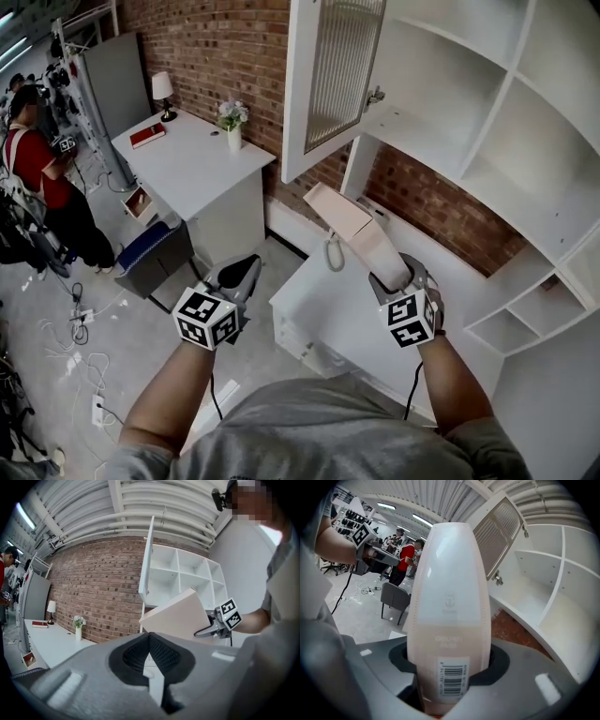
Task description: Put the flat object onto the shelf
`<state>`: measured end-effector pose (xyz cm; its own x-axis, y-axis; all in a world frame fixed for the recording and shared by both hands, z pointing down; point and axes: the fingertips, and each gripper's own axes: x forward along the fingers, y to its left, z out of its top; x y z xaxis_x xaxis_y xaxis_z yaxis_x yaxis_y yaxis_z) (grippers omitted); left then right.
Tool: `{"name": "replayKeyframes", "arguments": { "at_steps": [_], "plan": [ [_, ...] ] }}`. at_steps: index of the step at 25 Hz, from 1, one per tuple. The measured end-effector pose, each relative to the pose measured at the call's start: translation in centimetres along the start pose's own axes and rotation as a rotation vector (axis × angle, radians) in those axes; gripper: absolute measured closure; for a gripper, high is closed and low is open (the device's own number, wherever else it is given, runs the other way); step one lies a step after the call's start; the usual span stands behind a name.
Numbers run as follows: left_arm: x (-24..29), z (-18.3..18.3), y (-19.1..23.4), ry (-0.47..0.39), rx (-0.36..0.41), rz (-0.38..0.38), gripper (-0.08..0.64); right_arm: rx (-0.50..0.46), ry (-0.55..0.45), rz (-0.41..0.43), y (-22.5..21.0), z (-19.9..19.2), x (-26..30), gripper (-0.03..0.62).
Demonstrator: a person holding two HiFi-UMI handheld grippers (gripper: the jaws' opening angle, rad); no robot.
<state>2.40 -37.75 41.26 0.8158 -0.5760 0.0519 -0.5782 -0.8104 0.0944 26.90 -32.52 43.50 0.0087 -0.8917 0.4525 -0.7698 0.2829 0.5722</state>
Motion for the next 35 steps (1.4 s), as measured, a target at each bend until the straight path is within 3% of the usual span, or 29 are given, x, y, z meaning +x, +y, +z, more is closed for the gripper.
{"name": "replayKeyframes", "arguments": {
  "at_steps": [17, 26, 35],
  "plan": [
    [2.4, 12.7, -2.4, -0.124, 0.127, -0.22, 0.561, 0.016, -0.002, -0.394, -11.3, 7.5, -10.4, 0.322],
    [0.9, 17.2, -1.3, -0.16, 0.146, -0.254, 0.561, -0.006, 0.011, -0.545, -16.4, 13.4, -12.6, 0.322],
    [1.1, 20.4, 0.0, -0.178, 0.162, -0.264, 0.561, 0.034, 0.009, -0.626, -21.1, 17.9, -10.9, 0.322]
  ]
}}
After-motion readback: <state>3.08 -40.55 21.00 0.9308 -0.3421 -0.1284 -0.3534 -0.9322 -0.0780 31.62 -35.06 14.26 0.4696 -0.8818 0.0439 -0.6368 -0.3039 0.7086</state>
